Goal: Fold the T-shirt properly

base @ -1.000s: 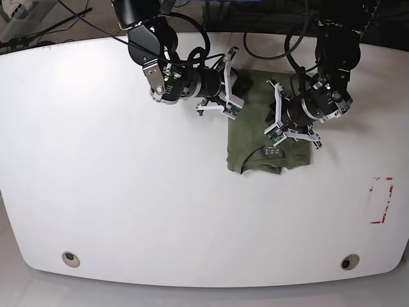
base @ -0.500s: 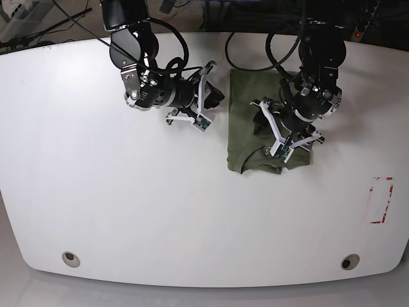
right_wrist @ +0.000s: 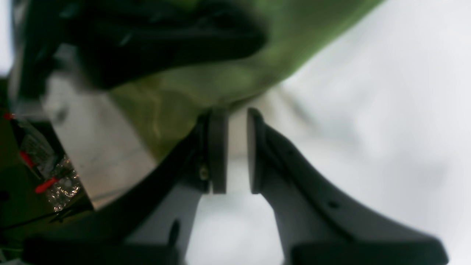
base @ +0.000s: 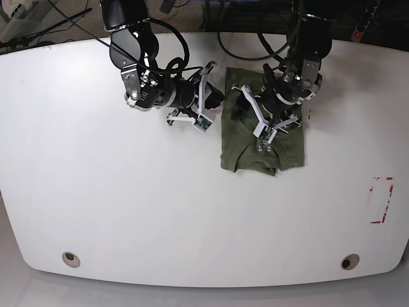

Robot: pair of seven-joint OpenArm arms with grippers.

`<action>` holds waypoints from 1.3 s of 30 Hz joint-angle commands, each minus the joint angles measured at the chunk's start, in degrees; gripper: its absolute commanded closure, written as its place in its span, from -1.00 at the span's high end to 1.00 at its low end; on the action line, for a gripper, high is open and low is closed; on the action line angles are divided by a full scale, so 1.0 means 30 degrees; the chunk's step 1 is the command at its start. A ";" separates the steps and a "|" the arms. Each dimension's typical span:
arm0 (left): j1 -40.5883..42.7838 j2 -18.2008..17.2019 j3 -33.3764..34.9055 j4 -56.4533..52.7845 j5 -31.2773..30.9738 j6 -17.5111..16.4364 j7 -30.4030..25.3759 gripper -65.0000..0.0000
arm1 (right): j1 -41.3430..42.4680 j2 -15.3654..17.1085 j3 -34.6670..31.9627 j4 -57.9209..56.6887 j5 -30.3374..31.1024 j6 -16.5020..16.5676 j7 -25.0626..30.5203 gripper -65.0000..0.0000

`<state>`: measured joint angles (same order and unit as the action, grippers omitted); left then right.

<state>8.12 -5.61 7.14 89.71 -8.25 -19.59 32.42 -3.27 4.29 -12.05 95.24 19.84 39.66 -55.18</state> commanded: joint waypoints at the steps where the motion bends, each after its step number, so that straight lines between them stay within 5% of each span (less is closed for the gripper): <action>1: -0.0318 -0.0988 -0.0459 -0.1494 0.0860 0.0568 0.1895 0.27 | 0.0283 -0.0069 0.0047 0.0971 0.0436 0.0114 0.0415 -0.75; 5: -0.0699 -0.2835 -0.1163 -0.2754 0.0860 0.0480 0.1924 0.27 | 0.0254 -0.0040 0.0047 0.1586 0.0348 0.0114 0.0415 -0.75; 15: -0.0611 -0.7640 -0.5148 -0.4629 0.0890 -0.3065 0.1836 0.26 | 0.0254 0.0722 0.0546 0.1996 0.0231 0.0114 0.0444 -0.75; 23: 0.0473 -1.0981 -0.7932 -0.7325 0.0831 -0.5351 -0.1153 0.26 | 0.0166 0.0752 0.1483 0.2026 0.0231 0.0114 0.0444 -0.75; 27: 0.0502 -1.1567 -0.9016 -0.7677 0.0802 -0.6802 -0.1446 0.26 | 0.0108 0.0752 0.1483 0.2260 0.0201 0.0114 0.0444 -0.76; 33: 0.0531 -1.1538 -1.1536 -0.5420 0.0802 -0.6802 -0.1358 0.26 | -0.0215 0.0781 0.1483 0.2700 0.0143 0.0114 0.0561 -0.76; 39: 0.0737 -1.0424 -1.1653 -0.3105 0.0069 -0.6802 -0.1416 0.26 | -0.0273 0.0605 0.3124 0.2817 -0.3520 0.0114 0.2495 -0.76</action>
<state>10.57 -37.45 -27.66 78.96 -7.99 -40.10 28.47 -4.82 5.87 -4.01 102.43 12.08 40.25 -50.65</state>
